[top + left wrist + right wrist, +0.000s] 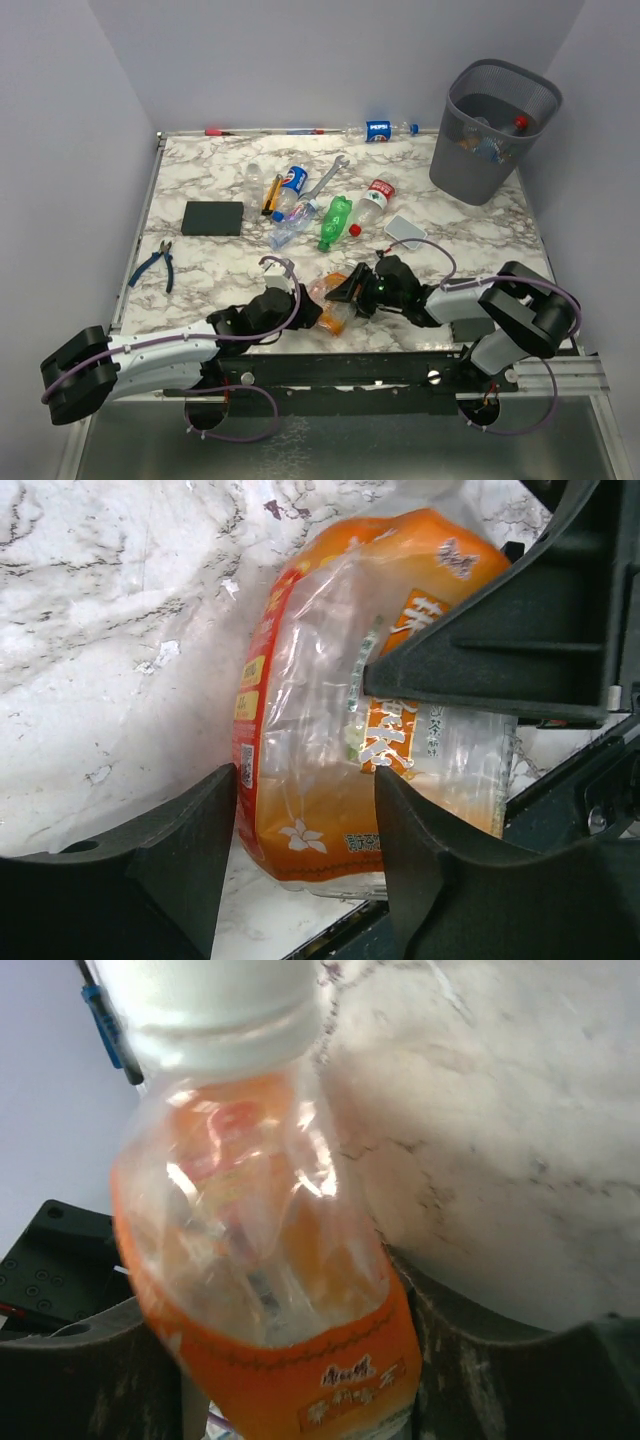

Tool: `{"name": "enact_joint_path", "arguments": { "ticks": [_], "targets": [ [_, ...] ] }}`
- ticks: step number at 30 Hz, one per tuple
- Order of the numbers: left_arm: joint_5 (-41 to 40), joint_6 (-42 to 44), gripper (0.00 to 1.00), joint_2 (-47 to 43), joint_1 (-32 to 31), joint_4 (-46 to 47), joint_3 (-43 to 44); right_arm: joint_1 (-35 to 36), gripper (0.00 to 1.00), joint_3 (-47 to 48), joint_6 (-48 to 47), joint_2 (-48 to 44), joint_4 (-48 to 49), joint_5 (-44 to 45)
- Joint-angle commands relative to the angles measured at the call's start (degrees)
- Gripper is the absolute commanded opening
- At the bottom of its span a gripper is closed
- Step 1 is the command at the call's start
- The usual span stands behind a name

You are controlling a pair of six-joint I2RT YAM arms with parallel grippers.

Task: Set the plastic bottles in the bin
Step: Pick up the plastic bottle from the corner of the board.

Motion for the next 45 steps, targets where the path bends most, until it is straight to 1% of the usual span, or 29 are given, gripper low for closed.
{"name": "enact_joint_path", "arguments": {
  "ticks": [1,3,5,9,12,16,21,25,31,36,38,41,45],
  "targets": [
    [0.98,-0.45,0.62,-1.84,-0.8,0.78,-1.13,0.31,0.51,-2.0,-1.32,-2.67,-1.82,3.71],
    [0.26,-0.45,0.76,-3.93,-0.8,-0.12,-0.51,0.31,0.43,-2.32,-3.59,-6.9,-4.74,5.31],
    [-0.77,0.01,0.87,-6.98,-0.8,-2.06,0.75,0.31,0.39,-2.93,-5.79,-12.26,-7.76,6.83],
    [-3.14,2.41,0.98,-15.4,-0.72,-5.24,3.95,0.31,0.36,-3.04,-11.52,-25.2,-14.74,9.65],
    [-3.06,5.31,0.99,-21.58,-0.62,-5.12,5.82,0.22,0.36,-1.07,-17.18,-33.46,-19.82,9.48],
    [5.2,9.14,0.99,-25.81,-0.38,-0.07,7.1,-0.04,0.36,1.92,-22.39,-41.48,-21.95,5.45],
    [18.56,7.0,0.99,-23.79,-0.31,12.0,7.86,-0.39,0.36,4.9,-24.6,-46.57,-18.97,-1.63],
    [24.11,5.52,0.99,-20.38,-0.25,18.22,9.37,-0.48,0.35,5.65,-23.71,-48.33,-13.44,-5.56],
    [26.89,6.96,0.99,-16.75,-0.25,18.78,12.02,-0.57,0.33,4.68,-20.4,-47.55,-4.02,-11.26],
    [26.24,7.77,0.99,-17.46,-0.21,19.19,12.28,-0.57,0.32,3.38,-17.6,-46.27,4.43,-15.68],
    [24.27,8.38,0.99,-19.38,-0.2,18.74,12.24,-0.57,0.32,3.92,-17.88,-46.58,5.05,-16.65],
    [22.7,9.22,0.99,-21.84,-0.18,17.52,12.51,-0.57,0.32,5.95,-19.81,-47.65,1.85,-17.0],
    [23.39,10.29,0.99,-22.2,-0.18,15.77,13.64,-0.57,0.31,8.5,-21.37,-47.23,-0.02,-18.14]
  ]
}}
